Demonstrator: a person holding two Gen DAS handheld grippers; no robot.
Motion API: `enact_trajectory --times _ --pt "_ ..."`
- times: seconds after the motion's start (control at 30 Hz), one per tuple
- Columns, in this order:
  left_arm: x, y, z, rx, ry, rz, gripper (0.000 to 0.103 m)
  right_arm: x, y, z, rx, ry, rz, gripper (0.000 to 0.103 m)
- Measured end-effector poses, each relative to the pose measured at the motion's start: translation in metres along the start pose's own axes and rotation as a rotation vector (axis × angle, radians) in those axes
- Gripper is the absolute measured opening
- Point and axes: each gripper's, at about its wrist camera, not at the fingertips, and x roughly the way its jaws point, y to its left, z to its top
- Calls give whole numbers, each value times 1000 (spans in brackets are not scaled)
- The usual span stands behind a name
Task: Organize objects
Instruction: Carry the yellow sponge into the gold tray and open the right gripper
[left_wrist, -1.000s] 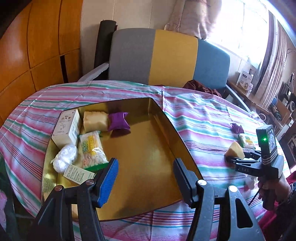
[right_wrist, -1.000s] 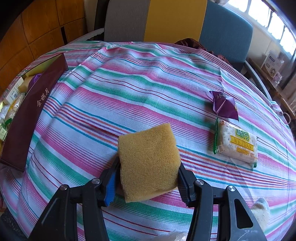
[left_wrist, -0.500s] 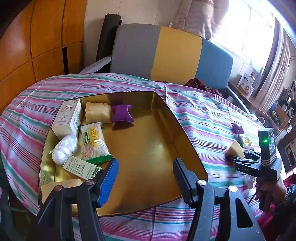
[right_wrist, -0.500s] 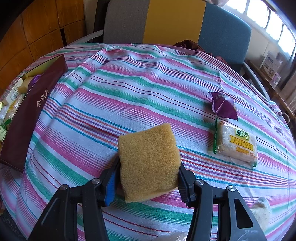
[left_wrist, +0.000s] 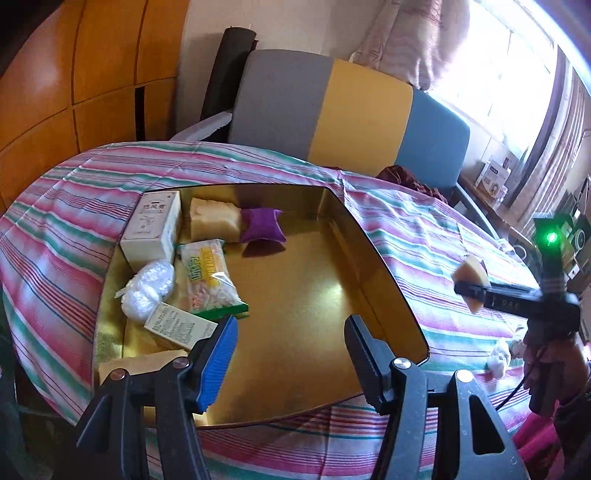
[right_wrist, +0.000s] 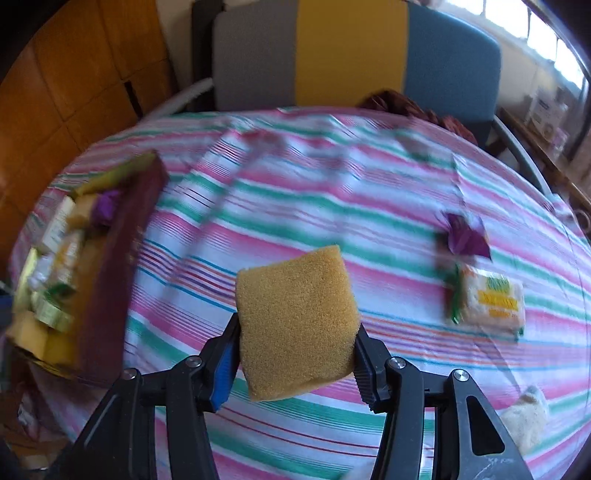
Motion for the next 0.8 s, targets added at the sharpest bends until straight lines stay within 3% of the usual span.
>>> enact_trajectory --times 0.2,0.4,0.67,0.73,0.8 --pt "-7 22 2 -43 -19 4 61 -3 79 41 -103 -49 123 54" --pt "-6 41 3 -82 -16 7 61 23 148 79 -198 -49 158 55" --pt "1 51 1 -112 6 -1 61 88 189 114 -263 7 33 58" --pt "4 54 -1 -120 18 -2 61 97 191 120 -264 11 18 64" --pt "7 55 -2 -126 27 1 61 102 189 124 -261 7 14 77"
